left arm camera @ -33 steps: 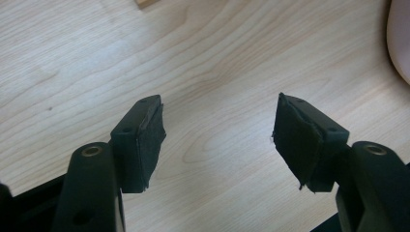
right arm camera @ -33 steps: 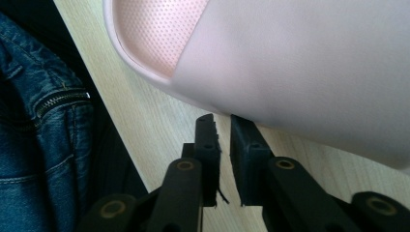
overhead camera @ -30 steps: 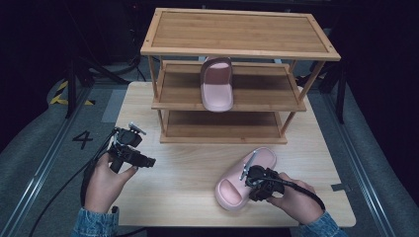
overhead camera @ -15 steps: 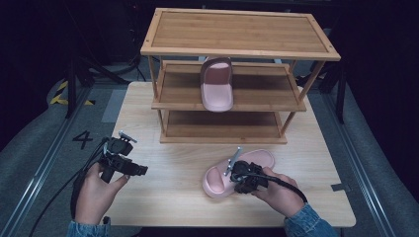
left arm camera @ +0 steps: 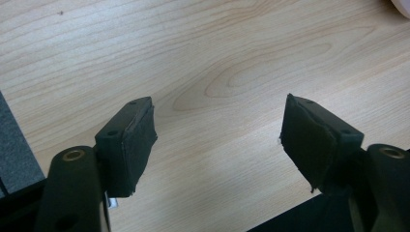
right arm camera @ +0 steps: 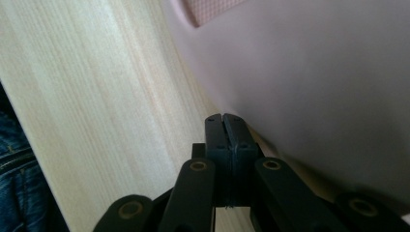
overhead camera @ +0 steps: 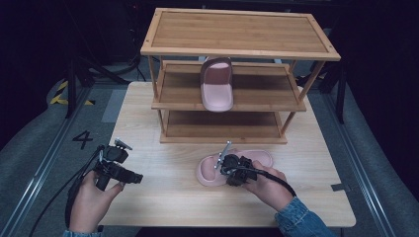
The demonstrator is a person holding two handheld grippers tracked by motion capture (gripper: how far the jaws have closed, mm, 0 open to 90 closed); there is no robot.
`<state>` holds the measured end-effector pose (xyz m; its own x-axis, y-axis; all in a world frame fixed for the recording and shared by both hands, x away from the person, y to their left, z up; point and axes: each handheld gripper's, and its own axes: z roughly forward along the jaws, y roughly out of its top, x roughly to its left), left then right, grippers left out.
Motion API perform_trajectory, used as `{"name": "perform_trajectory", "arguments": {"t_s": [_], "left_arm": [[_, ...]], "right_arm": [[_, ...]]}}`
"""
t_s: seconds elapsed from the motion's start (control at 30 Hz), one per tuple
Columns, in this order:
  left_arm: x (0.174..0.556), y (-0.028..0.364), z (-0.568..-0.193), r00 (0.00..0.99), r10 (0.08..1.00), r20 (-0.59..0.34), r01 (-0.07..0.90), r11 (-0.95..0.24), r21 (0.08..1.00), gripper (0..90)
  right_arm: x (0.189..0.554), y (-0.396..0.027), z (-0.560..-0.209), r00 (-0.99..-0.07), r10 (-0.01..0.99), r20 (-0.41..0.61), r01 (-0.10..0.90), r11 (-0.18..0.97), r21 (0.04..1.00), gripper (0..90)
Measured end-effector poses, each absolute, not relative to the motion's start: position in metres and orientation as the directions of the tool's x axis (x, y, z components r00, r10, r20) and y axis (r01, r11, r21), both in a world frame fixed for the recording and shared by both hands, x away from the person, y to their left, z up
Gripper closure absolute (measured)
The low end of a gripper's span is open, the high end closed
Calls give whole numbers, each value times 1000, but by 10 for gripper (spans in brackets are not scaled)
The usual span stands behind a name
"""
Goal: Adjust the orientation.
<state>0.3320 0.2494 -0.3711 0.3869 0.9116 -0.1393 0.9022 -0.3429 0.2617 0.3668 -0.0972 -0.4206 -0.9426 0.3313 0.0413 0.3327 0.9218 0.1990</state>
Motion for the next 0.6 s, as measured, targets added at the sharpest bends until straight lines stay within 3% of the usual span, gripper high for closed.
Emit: {"name": "perform_trajectory", "arguments": {"t_s": [0.2,0.3,0.37,0.43,0.6], "left_arm": [[338,249,-372,373,915,-151,909,-328,257,261],[340,246,-374,357,928,-106,914,-323,244,177],[340,242,-376,368,926,-80,913,-344,220,226],[341,238,-379,394,916,-78,907,-373,197,165],[342,228,-385,425,904,-50,895,-411,175,170]], "right_arm": [[359,-114,-398,-939,333,86,344,910,231,861],[363,-128,-382,-928,367,65,371,889,267,867],[371,-141,-373,-900,432,53,428,857,289,871],[378,-147,-370,-887,460,37,450,844,293,875],[402,-154,-379,-865,497,63,491,818,300,882]]}}
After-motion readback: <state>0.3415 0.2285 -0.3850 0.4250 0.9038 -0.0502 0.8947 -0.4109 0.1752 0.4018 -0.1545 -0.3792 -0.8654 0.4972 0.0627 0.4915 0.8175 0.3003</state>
